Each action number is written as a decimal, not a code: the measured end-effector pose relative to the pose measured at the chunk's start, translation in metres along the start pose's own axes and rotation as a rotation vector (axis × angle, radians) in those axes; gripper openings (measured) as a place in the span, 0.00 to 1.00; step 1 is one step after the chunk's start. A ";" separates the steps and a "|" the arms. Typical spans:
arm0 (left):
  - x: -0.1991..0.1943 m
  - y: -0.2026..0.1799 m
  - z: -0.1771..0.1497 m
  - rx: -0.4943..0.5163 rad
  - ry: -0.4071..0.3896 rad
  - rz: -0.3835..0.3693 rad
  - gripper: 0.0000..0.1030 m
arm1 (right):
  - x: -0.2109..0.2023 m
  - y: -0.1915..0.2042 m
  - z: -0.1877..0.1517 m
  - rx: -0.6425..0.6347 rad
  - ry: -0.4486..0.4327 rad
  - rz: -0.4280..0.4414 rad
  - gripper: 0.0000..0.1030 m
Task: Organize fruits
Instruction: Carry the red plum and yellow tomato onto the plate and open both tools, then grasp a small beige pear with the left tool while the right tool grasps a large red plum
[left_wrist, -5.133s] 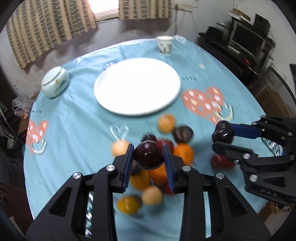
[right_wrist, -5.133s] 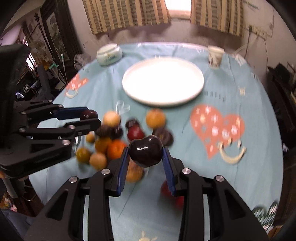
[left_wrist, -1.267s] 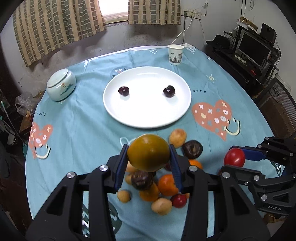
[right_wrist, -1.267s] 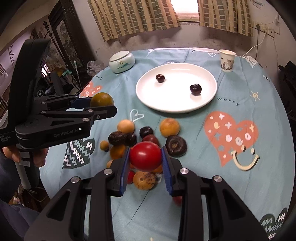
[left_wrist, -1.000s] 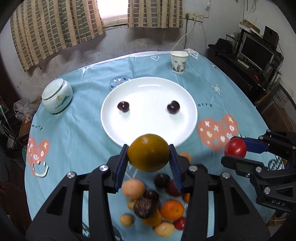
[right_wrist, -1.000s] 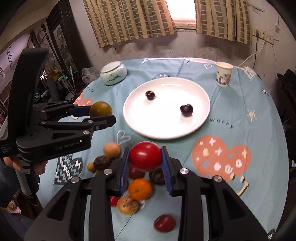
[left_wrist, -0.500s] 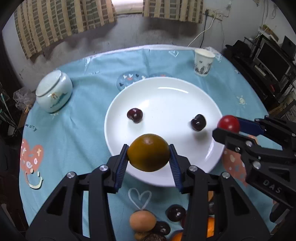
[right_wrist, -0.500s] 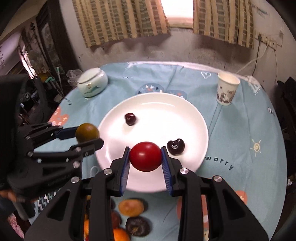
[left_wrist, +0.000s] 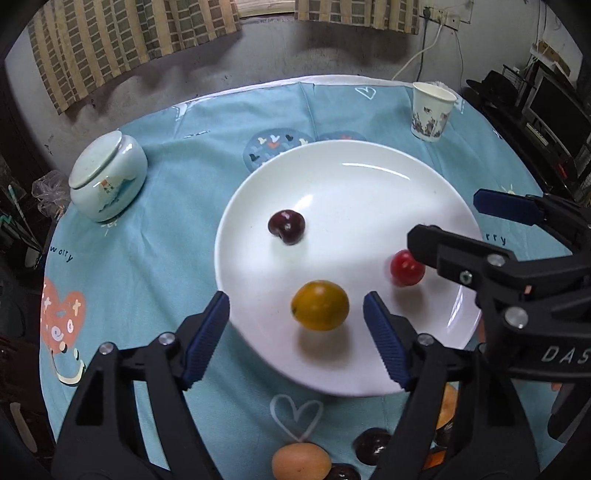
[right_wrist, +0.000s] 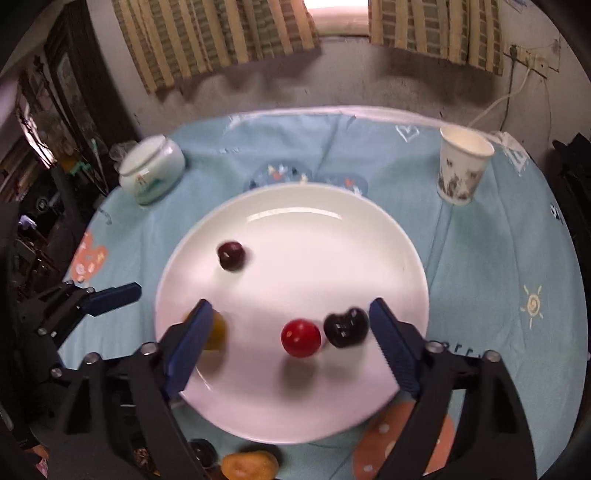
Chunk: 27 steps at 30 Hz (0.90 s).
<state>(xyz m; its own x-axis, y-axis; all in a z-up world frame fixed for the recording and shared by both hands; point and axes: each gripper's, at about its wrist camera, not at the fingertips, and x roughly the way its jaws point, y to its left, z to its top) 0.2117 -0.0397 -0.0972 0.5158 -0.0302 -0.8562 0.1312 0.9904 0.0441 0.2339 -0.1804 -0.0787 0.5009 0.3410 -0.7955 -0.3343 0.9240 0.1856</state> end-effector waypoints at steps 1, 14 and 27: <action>-0.004 0.002 0.000 -0.004 -0.005 -0.003 0.74 | -0.007 0.002 0.001 -0.017 -0.016 -0.014 0.85; -0.125 0.035 -0.069 0.024 -0.175 -0.066 0.77 | -0.125 0.005 -0.119 -0.128 -0.043 -0.025 0.85; -0.126 0.013 -0.212 0.111 0.024 -0.143 0.77 | -0.080 0.016 -0.240 -0.193 0.225 -0.045 0.47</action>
<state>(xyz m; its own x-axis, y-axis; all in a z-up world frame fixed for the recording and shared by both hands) -0.0310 0.0059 -0.0975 0.4648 -0.1648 -0.8699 0.2947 0.9553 -0.0235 -0.0031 -0.2339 -0.1509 0.3362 0.2335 -0.9124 -0.4722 0.8800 0.0512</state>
